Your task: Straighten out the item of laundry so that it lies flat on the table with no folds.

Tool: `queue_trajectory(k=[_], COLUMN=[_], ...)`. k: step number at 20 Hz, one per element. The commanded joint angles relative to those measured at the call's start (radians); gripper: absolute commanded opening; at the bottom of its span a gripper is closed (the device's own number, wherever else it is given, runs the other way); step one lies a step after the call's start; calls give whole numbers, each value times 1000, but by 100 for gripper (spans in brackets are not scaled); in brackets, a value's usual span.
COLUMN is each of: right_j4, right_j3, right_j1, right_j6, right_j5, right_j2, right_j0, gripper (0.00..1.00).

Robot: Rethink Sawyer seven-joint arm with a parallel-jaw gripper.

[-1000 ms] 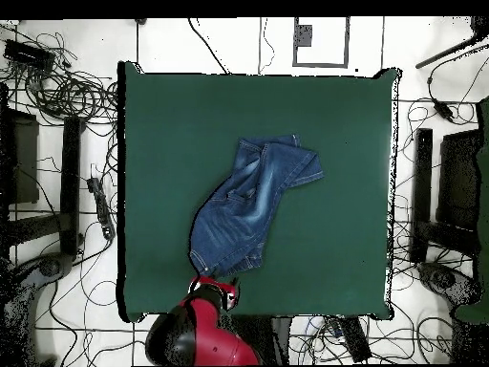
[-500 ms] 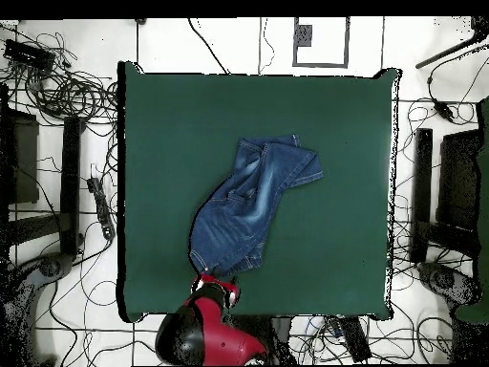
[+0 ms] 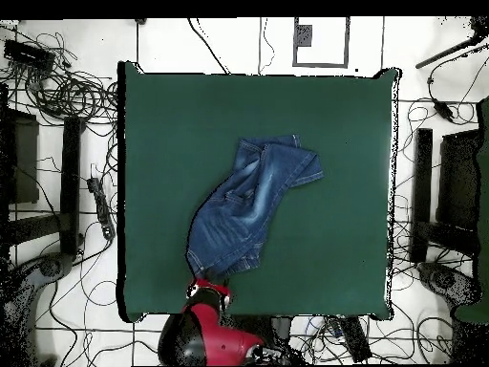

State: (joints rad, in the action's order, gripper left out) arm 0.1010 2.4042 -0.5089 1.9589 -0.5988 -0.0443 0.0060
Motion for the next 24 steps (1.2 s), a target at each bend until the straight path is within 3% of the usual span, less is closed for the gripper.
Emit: queue_trajectory(k=[1,10,11,24], right_j4=[-64,-82,-78,-105], right_j3=[-110,-142,-143,-133], right_j1=[102,132,132,103], right_j6=[281,295,284,218], right_j5=[-78,-114,-119,-71], right_j2=[152,154,144,117], right_j0=[-12,-14,-3,2], gripper=[100,100,0,0])
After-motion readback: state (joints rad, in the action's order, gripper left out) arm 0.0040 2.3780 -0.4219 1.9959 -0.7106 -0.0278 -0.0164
